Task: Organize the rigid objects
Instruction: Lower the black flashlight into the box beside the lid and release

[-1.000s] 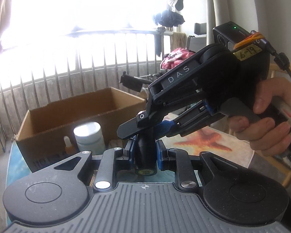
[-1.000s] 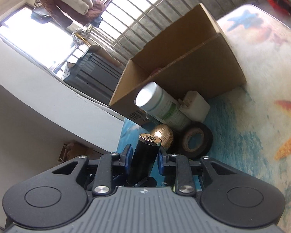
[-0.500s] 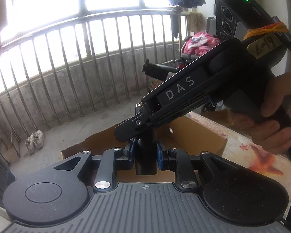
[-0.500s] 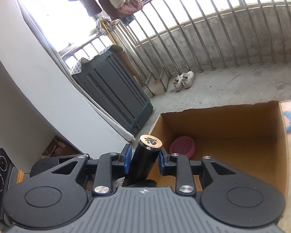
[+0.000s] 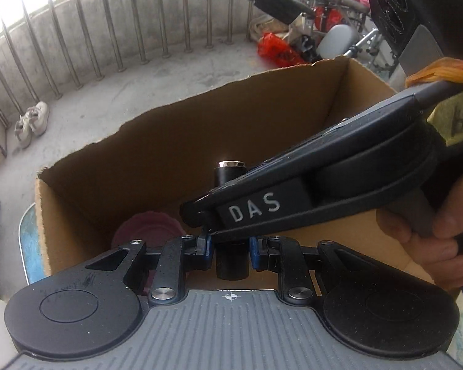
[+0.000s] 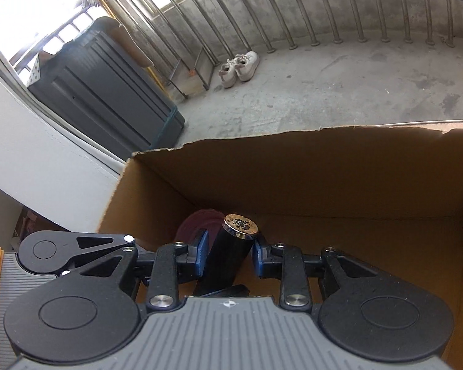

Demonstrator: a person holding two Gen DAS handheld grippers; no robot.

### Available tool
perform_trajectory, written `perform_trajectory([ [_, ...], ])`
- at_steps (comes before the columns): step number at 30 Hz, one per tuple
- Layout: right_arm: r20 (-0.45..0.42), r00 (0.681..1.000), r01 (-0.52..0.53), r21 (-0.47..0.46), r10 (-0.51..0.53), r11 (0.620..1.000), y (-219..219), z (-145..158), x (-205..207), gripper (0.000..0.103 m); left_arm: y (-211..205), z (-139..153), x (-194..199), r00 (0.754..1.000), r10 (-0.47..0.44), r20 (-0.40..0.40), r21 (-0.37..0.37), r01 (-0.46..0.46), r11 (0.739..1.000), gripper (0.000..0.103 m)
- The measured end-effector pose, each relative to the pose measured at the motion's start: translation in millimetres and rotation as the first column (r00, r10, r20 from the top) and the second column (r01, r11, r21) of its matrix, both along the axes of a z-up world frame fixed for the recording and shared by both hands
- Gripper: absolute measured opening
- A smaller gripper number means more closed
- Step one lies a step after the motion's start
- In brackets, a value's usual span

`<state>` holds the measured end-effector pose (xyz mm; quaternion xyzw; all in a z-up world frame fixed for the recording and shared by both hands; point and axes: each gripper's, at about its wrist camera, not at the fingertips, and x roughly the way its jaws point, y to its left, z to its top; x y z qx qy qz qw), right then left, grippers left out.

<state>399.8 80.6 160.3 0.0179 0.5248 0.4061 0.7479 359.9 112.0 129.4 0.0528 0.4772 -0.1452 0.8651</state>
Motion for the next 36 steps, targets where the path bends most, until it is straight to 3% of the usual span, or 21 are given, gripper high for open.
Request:
perform_trajectory([
  [2, -0.017, 1.0, 0.016, -0.018, -0.016, 1.0, 4.1, -6.4, 2.6, 0.067, -1.2, -2.2, 0.9, 1.0, 0.021, -0.015, 0.008, -0.021, 1.0, 0.021],
  [4, -0.005, 1.0, 0.029, -0.034, -0.029, 0.999, 5.5, -10.2, 3.3, 0.07, -1.0, -3.2, 8.2, 0.997, 0.058, -0.053, 0.027, -0.057, 0.998, 0.021],
  [10, -0.085, 0.995, 0.043, -0.048, -0.047, 0.998, 1.7, -21.1, 8.6, 0.069, -6.1, -4.9, 16.0, 0.988, 0.108, -0.11, 0.135, -0.092, 0.986, 0.022],
  [16, -0.171, 0.983, 0.056, -0.019, -0.058, 0.998, -3.6, -30.8, 15.1, 0.026, -7.1, 0.1, 8.6, 0.986, 0.122, -0.112, 0.164, -0.103, 0.981, 0.027],
  [18, -0.186, 0.981, 0.063, -0.009, -0.064, 0.998, -2.6, -31.8, 14.5, 0.024, -6.4, 6.6, 4.1, 0.989, 0.101, -0.106, 0.173, -0.082, 0.982, 0.027],
  [21, -0.188, 0.98, 0.064, 0.004, -0.062, 0.998, 0.1, -33.3, 13.9, 0.024, -3.9, 13.0, -1.5, 0.992, 0.081, -0.096, 0.205, -0.06, 0.977, 0.02],
  [28, -0.17, 0.983, 0.065, -0.012, -0.066, 0.998, 4.3, -29.0, 10.7, 0.026, 6.4, 22.2, -11.9, 0.989, 0.103, -0.103, 0.189, -0.082, 0.978, 0.021],
  [30, -0.154, 0.985, 0.079, -0.026, -0.082, 0.997, 2.5, -25.4, 9.7, 0.03, 9.3, 30.7, -17.9, 0.99, 0.105, -0.095, 0.184, -0.086, 0.979, 0.022],
  [32, -0.116, 0.988, 0.096, -0.02, -0.097, 0.995, -1.7, -17.1, 7.0, 0.051, 12.1, 42.6, -26.8, 0.992, 0.103, -0.075, 0.189, -0.088, 0.978, 0.022],
  [33, -0.098, 0.989, 0.106, -0.011, -0.107, 0.994, -4.6, -11.7, 5.2, 0.055, 14.9, 51.6, -33.7, 0.993, 0.104, -0.063, 0.184, -0.09, 0.979, 0.023],
  [36, -0.056, 0.991, 0.119, 0.012, -0.118, 0.993, -13.7, 8.6, -1.4, 0.056, 24.4, 77.4, -54.9, 0.993, 0.117, -0.036, 0.157, -0.11, 0.982, 0.026],
])
